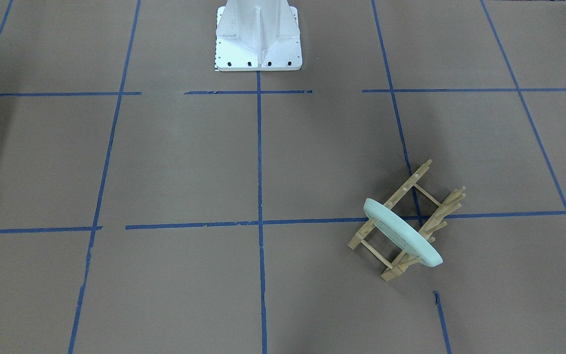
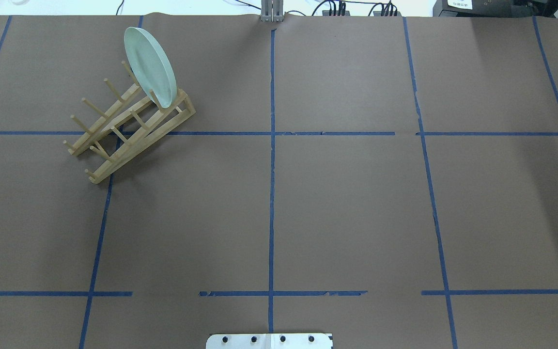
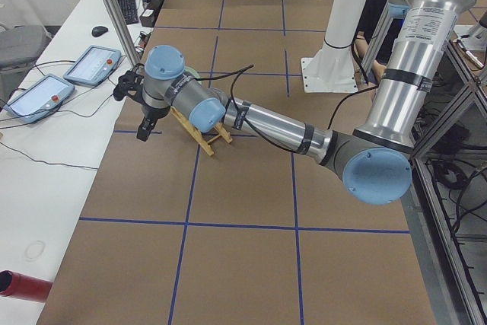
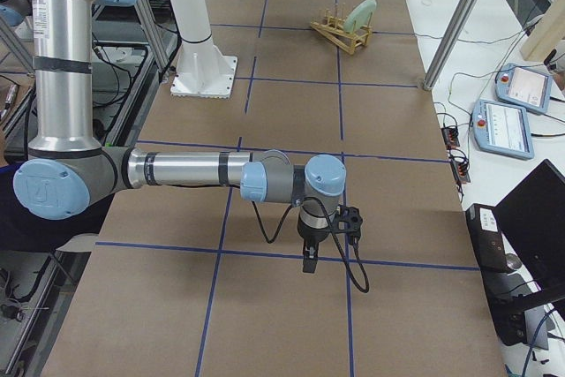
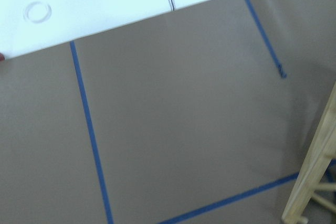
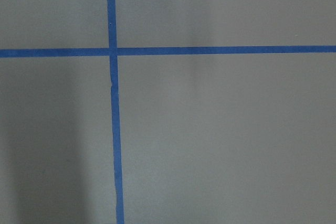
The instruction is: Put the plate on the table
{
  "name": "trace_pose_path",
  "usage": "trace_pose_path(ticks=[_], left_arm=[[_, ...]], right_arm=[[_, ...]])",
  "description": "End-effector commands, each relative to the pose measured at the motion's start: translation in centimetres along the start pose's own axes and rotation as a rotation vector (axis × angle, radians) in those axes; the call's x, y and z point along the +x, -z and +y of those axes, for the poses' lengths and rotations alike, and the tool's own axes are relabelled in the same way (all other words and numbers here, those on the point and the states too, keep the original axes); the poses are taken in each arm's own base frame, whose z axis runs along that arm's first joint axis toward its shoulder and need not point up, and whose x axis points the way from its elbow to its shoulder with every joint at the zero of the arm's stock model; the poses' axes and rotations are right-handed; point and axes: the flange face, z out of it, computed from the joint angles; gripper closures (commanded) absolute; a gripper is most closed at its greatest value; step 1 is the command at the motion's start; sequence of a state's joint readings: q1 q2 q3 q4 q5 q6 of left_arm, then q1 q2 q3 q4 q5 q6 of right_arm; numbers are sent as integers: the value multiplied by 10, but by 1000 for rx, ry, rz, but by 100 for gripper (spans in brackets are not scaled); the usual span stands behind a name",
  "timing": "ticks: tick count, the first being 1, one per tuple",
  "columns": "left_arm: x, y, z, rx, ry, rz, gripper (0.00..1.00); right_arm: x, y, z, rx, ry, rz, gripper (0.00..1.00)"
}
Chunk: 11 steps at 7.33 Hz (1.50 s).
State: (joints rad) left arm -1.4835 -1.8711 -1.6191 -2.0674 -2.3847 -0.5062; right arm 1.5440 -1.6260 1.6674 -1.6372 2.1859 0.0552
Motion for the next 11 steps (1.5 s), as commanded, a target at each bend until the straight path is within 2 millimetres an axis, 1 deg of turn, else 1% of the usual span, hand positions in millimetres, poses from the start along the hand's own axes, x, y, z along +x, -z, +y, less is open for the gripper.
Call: trace_pose_path(ticks=[1,2,3,4,5,6,7,8,9,10,11], left_arm=[[78,-54,20,24,198,194,0],[110,-74,33,50,252,272,0],[145,-100,44,148,385,320,0],[197,-127,57,185,575,402,0],[235,-148,62,208,678,439,0],[247,-155,56,203,709,447,0],[259,-173,49,179,746,441,0],[264,-185,51,162,749,433,0],[267,-190,55,153,746,431,1],[268,-191,53,153,742,429,14],[268,-192,53,154,740,428,31]], right_arm=[[0,0,0,0,1,0,0],[0,0,0,0,1,0,0],[0,0,0,0,1,0,0],[0,0,0,0,-1,0,0],[0,0,0,0,1,0,0],[0,0,0,0,1,0,0],[0,0,0,0,1,0,0],[0,0,0,0,1,0,0],[0,0,0,0,1,0,0],[0,0,0,1,0,0,0],[0,0,0,0,1,0,0]])
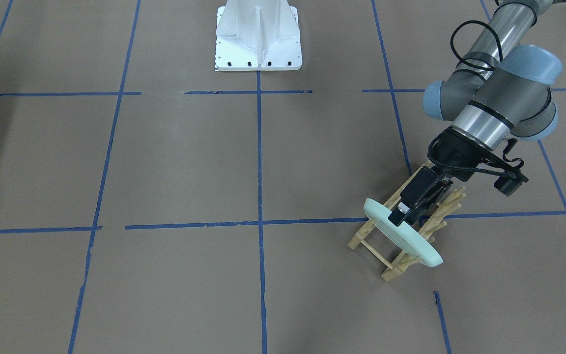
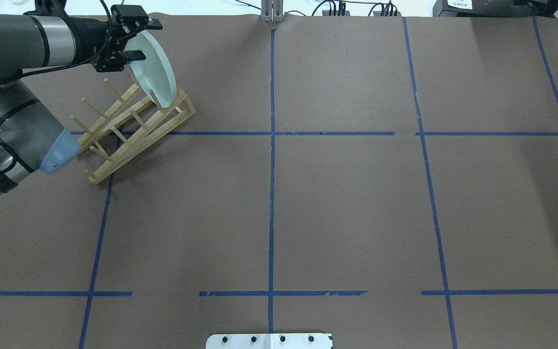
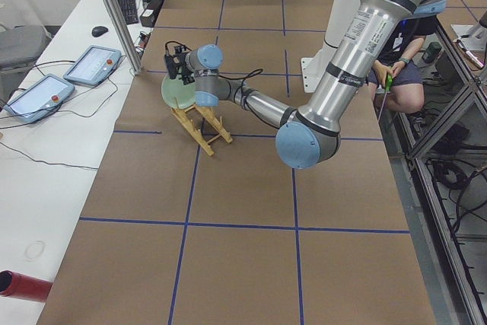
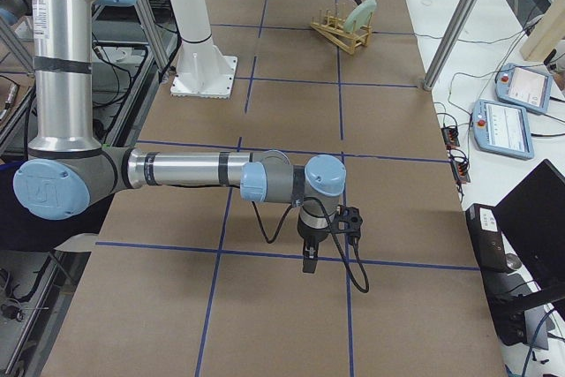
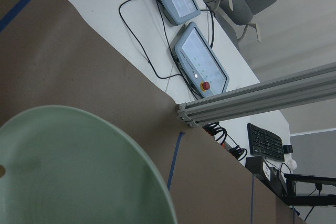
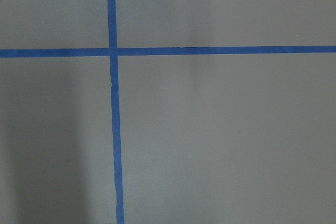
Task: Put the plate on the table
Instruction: 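Reach the left gripper to the top rim of the green plate and grasp it, then lift the green plate upward out of the wooden rack with the left gripper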
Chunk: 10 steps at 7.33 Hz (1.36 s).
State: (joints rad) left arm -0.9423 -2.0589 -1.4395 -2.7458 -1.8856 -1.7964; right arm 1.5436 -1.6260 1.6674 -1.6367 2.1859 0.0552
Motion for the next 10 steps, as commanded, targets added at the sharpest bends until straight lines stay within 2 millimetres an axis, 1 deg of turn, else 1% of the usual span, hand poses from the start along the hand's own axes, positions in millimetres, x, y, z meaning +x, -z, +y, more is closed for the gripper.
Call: trace_pose_path(ticks=[1,2,3,4,5,6,7,8,9,10], left_arm=[[0,-3,1,-3,-2,-3,47],[-1,-2,0,-3,-4,-3,62],[-2,-1,-1,-3,-21,-3,72],[-2,1,-2,-1,-40,2,90],[-1,4,-5,2,-43,5,100],[3,9,-8,-14,-46,13,100],[8,23,-19,-51,-45,26,100],[15,39,-22,-54,-41,66,100],[11,50,-25,-53,-2,92,100],[14,63,-32,-50,45,141,100]], right_arm=[[0,0,0,1,-1,0,0],[0,0,0,1,-2,0,0],[0,0,0,0,-1,0,0],[0,0,0,0,0,0,0],[0,0,0,-1,-1,0,0],[0,0,0,0,-1,0,0],[0,0,0,1,-1,0,0],[0,0,0,0,-1,0,0],[0,0,0,0,0,0,0],[0,0,0,0,0,0,0]])
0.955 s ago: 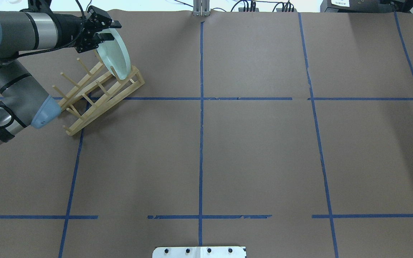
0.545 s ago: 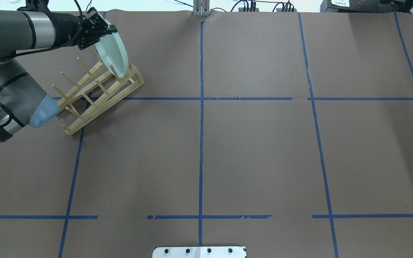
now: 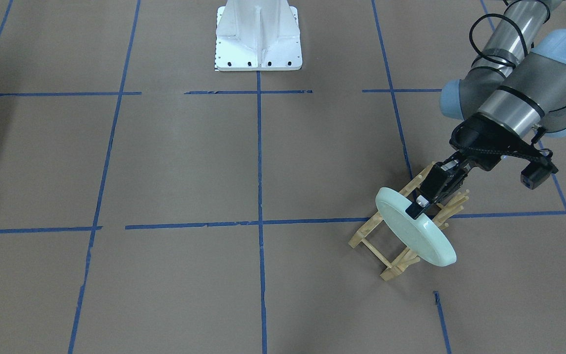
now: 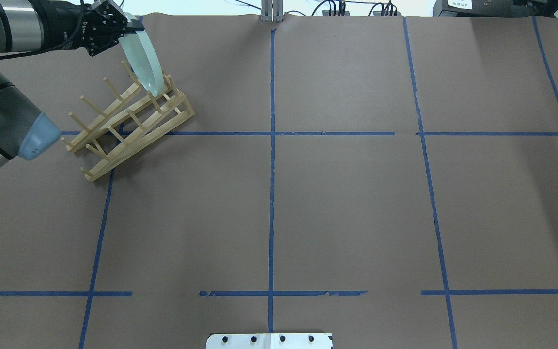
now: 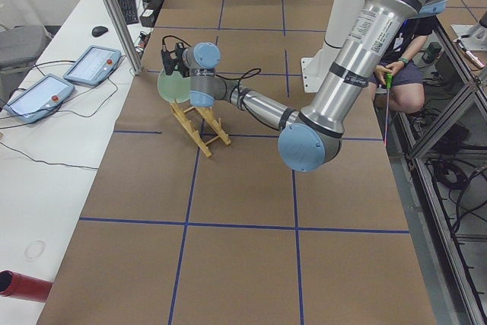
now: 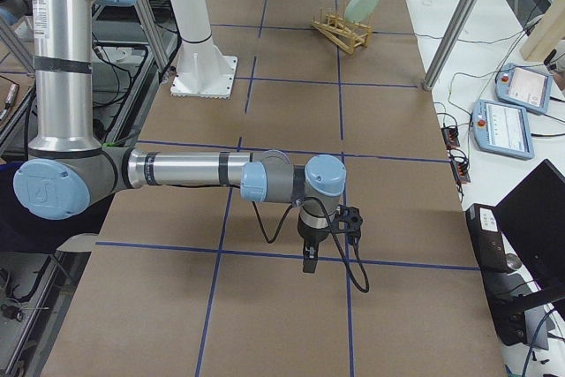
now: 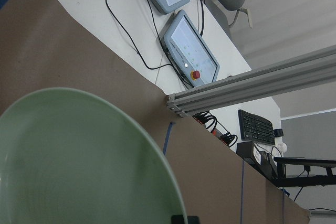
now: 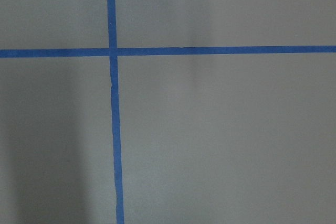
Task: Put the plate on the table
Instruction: 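Lift the green plate upward out of the wooden rack with the left gripper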
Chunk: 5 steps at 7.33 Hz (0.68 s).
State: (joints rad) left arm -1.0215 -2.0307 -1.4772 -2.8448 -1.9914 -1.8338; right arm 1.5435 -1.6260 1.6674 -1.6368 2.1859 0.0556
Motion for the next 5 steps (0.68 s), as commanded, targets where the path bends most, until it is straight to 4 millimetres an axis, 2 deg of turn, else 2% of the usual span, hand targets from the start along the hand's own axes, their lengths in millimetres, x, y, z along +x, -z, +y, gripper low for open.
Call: trace_pose_path(ticks=[1,3,4,5], left_arm=[[15,33,-18,11,105,107,100],[56,71,-29,32,145,195,100],[67,81,-34,-6,144,146,100],[93,82,-26,-96,139,42,100]], right_arm=[[0,0,0,0,1,0,0],[0,0,0,0,1,0,0],[0,0,0,1,-1,0,0],[0,0,0,0,1,0,0]])
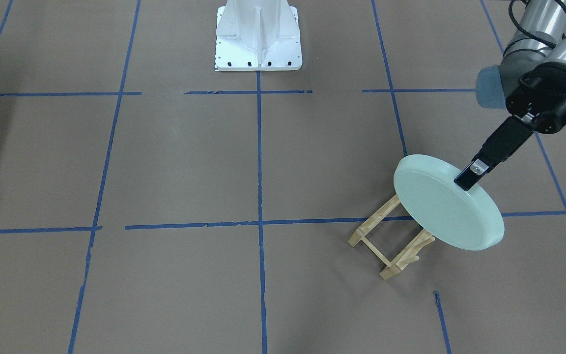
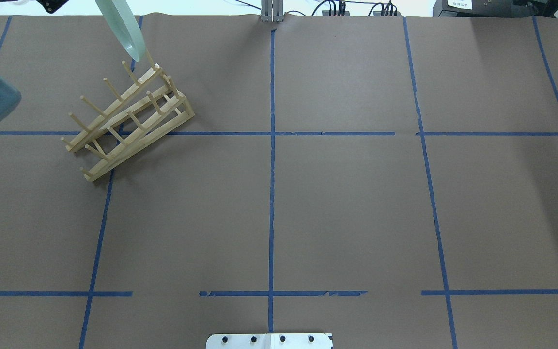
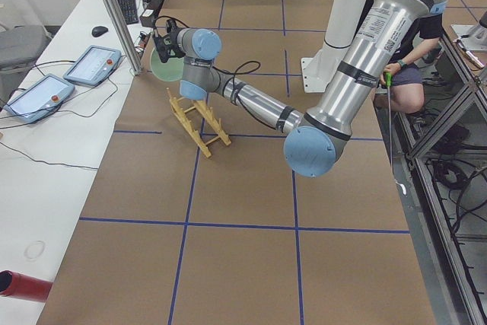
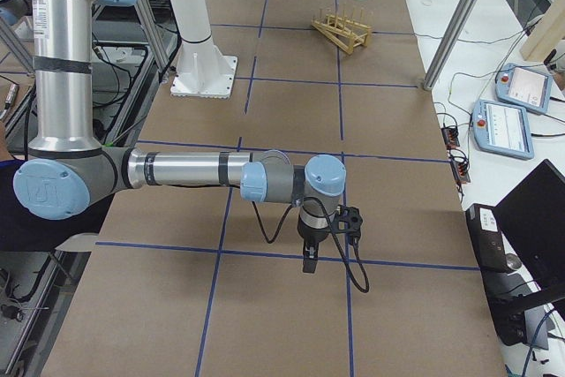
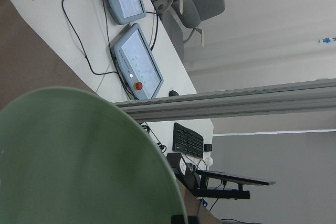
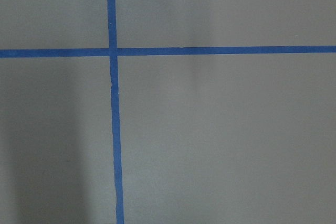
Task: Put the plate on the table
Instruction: 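Lift the green plate upward out of the wooden rack with the left gripper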
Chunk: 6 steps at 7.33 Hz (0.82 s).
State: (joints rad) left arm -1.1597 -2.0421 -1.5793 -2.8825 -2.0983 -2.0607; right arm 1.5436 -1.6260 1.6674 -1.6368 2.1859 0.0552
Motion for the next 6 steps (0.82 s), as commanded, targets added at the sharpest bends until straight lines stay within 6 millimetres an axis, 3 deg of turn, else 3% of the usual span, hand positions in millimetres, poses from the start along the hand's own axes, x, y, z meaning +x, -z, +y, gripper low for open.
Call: trace_pose_path(ticks=[1,2,3,4,6], left_arm=[[53,11,29,-70,-30,-146,100],[78,13,45,-49,-71,-209,100],[87,4,66,-59,-85,-282,100],[78,-24,116,-141,-112,-378,100],[45,-59,184,-235,-188,-547,100]], right_arm=[[0,0,0,0,0,0,0],[0,0,0,1,-1,0,0],[0,0,0,0,0,0,0],[0,0,0,0,0,0,0],[0,0,0,1,-1,0,0]])
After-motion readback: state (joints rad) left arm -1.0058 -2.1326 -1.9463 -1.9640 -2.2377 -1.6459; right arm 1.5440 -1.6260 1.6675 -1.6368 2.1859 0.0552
